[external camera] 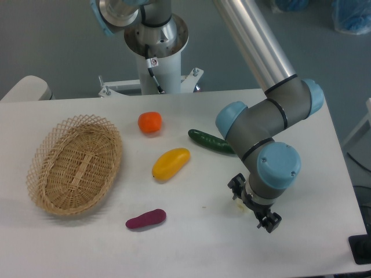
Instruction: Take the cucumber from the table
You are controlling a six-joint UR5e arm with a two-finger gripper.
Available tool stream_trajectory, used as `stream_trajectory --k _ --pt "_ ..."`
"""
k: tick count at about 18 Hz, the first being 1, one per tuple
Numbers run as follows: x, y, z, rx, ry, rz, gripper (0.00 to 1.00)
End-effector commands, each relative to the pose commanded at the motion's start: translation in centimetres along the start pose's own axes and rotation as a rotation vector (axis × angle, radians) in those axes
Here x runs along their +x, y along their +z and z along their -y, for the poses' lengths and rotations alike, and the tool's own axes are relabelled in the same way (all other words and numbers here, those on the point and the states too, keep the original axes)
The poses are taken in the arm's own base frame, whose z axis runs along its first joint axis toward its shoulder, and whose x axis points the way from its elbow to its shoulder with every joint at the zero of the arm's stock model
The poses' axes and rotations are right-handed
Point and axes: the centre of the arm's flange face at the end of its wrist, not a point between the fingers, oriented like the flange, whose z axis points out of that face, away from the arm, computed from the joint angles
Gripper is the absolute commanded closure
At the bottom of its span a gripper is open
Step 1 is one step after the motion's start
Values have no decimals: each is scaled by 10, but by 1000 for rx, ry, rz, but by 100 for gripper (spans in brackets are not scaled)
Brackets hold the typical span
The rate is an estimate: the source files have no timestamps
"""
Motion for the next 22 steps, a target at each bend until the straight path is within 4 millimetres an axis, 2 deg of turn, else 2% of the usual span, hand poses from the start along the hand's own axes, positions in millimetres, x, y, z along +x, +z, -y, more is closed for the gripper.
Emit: stream_trajectory --k 11,12,16,19,22 --pt "8 6 -6 23 -50 22 0" --pt "9 1 -7 25 -47 28 0" --pt "40 -4 -18 31 33 -4 0" --pt "58 -5 -42 31 106 -25 0" --pt "73 -5 -58 34 175 -40 0"
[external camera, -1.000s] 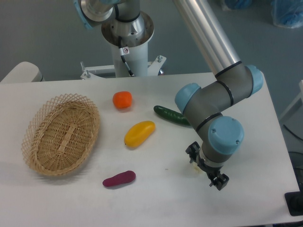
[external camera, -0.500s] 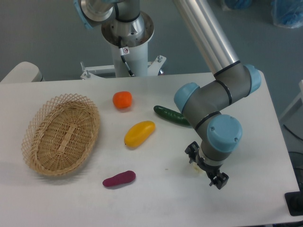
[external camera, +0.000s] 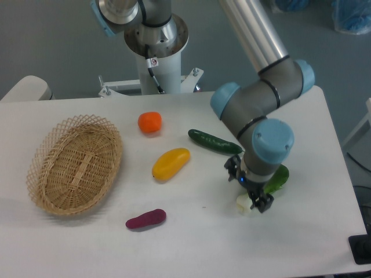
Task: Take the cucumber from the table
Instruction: 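Move the open gripper over the green cucumber and lower it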
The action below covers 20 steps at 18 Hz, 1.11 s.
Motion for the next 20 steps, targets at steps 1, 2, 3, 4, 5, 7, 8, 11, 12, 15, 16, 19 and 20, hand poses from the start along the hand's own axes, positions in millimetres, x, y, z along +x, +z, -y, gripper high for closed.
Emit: stream_trajectory --k 1,2,3,4,5,7,8,11,12,15,16,19,20 --pt "5 0 -7 2 23 -5 0" --pt "9 0 -11 1 43 -8 0" --pt "12 1 -11 1 53 -13 0" --pt "13 3 -14 -2 53 -17 0" --pt "12 0 -14 -10 55 -14 0" --pt "15 -3 -14 -42 74 -21 0" --pt "17 -2 -15 -63 97 -31 0" --pt "23 4 -17 -74 173 -54 0" --pt "27 7 -16 -72 177 -61 0" --pt "37 15 -15 -64 183 -79 0" --pt "39 11 -15 -64 193 -76 0" --pt "54 23 -20 -50 222 -103 0" --pt "55 24 -22 -48 230 -102 0"
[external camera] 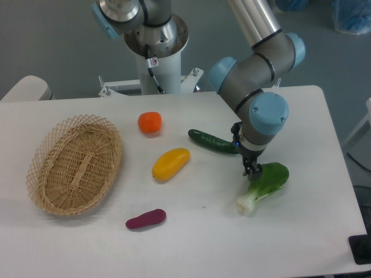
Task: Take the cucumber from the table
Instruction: 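Move the open gripper over the green cucumber and lower it, then close the gripper around the middle of the green cucumber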
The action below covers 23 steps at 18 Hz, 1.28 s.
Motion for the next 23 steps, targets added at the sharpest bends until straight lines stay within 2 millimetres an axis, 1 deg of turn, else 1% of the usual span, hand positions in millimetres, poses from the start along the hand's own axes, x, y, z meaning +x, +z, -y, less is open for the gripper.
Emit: stream_trajectory --k 2,3,5,7,8,9,12,14,19,20,21,22,23 --pt "1 2 0 1 11 -5 0" --pt "5 4 2 0 13 -14 0" --pt "21 19 13 13 32 -41 0" --pt "26 20 18 8 51 -40 0" --pt "32 22 20 13 51 -44 0" --pt "36 28 23 20 51 -56 0" --pt "39 32 25 24 71 -64 0" --pt "46 43 28 35 69 -83 0" --pt "53 57 30 28 64 -71 0" --pt "55 60 31 27 64 -70 3" --pt "56 61 30 30 64 -71 9" --pt "57 63 30 32 61 -75 18" --pt "58 63 29 32 58 -75 30"
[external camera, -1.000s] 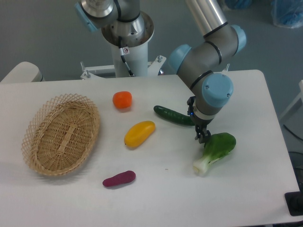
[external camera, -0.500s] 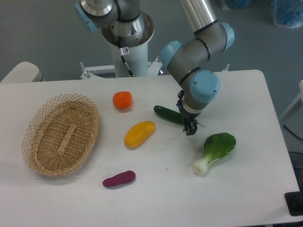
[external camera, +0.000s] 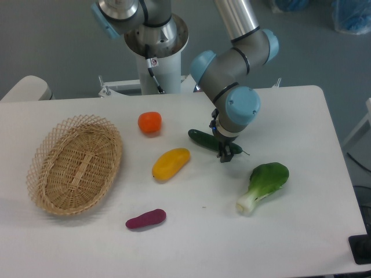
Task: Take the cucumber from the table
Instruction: 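Close the gripper around the middle of the green cucumber, then lift the held cucumber and carry it past the bok choy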
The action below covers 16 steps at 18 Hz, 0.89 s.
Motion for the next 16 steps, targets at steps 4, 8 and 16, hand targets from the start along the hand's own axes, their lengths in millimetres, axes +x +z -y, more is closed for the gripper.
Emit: stream_trajectory --k 4,8,16 --pt "-1 -1 2 1 -8 7 69" --pt "-7 -13 -7 -9 -17 38 72" --pt "-22 -63 -23 -8 -52 85 82"
